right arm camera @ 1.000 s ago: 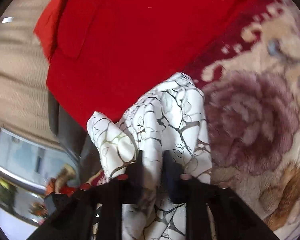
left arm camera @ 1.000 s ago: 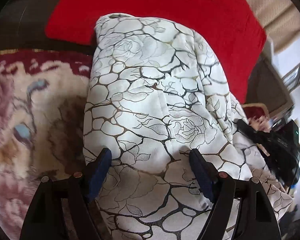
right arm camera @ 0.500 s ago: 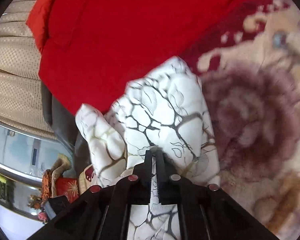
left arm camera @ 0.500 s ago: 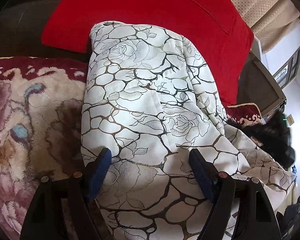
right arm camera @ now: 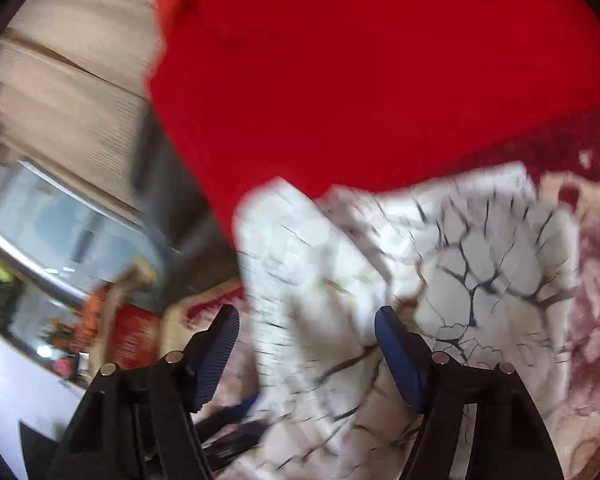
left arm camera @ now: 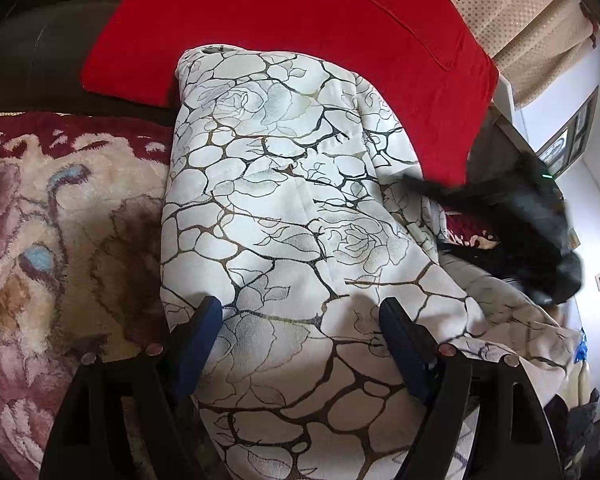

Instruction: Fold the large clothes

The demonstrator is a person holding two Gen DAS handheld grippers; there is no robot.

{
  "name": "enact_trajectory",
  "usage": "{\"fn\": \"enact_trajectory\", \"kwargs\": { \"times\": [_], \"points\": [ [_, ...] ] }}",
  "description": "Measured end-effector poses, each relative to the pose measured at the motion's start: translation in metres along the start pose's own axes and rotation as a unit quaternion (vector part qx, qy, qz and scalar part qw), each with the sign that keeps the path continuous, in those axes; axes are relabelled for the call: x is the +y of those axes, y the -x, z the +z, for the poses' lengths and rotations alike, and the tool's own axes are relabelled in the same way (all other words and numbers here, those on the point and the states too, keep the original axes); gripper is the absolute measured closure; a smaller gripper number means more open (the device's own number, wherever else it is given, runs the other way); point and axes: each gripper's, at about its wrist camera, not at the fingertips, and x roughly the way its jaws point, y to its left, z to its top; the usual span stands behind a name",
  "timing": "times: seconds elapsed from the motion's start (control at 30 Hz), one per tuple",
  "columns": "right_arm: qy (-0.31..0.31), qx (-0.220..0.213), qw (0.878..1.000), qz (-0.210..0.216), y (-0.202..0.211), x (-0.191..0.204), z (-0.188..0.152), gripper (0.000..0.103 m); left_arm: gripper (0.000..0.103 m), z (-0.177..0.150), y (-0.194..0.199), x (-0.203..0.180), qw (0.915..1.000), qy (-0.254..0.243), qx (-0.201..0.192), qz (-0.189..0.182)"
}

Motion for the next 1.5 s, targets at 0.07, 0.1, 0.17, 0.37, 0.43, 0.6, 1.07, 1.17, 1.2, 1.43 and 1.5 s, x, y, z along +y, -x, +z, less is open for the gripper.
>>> {"fn": "enact_trajectory", "kwargs": {
  "times": [0.07, 0.1, 0.17, 0.37, 0.43, 0.6, 1.07, 1.17, 1.2, 1.43, 1.5],
  "points": [
    [0.02, 0.021, 0.999, -0.016, -0.019, 0.006, -0.006, 0.073, 0.022, -0.003, 0.002, -0.002, 1.0, 0.003, -0.006, -0.002],
    [0.028, 0.029, 0.999, -0.008, -0.023, 0.013, -0.01, 0.084, 0.022, -0.004, 0.002, -0.003, 0.9999, 0.006, -0.009, -0.005],
    [0.057, 0.018, 0.998, 0.001, -0.013, 0.029, -0.015, 0.09, 0.022, -0.008, 0.007, -0.009, 0.9993, 0.017, -0.022, -0.023],
    [0.082, -0.043, 0.995, 0.044, 0.045, 0.056, -0.026, 0.094, 0.02, -0.026, 0.015, -0.043, 0.9965, 0.015, -0.056, -0.06],
    [0.082, -0.054, 0.995, 0.024, 0.06, 0.046, -0.034, 0.094, 0.02, -0.034, 0.002, -0.069, 0.9978, -0.014, -0.055, -0.034],
    [-0.01, -0.063, 0.998, -0.011, 0.086, -0.033, -0.027, 0.094, 0.019, -0.046, -0.029, -0.132, 0.9949, -0.09, -0.037, -0.024],
    [-0.125, -0.032, 0.987, 0.094, 0.072, -0.12, -0.033, 0.092, 0.017, -0.041, 0.03, -0.101, 0.9974, -0.067, -0.014, 0.022],
    [-0.098, -0.039, 0.991, 0.077, 0.08, -0.097, -0.037, 0.081, 0.017, -0.05, 0.03, -0.075, 0.9983, -0.035, -0.005, 0.047],
    [-0.09, -0.048, 0.992, 0.071, 0.09, -0.091, -0.04, 0.077, 0.017, -0.053, 0.024, -0.073, 0.9984, -0.028, 0.001, 0.049],
    [-0.061, -0.147, 0.987, 0.003, 0.157, -0.075, -0.063, 0.076, 0.016, -0.059, 0.01, -0.079, 0.997, -0.04, -0.001, 0.066],
    [-0.114, -0.147, 0.983, 0.007, 0.163, -0.094, -0.07, 0.076, 0.016, -0.059, 0.007, -0.08, 0.997, -0.041, 0.0, 0.065]
  ]
}}
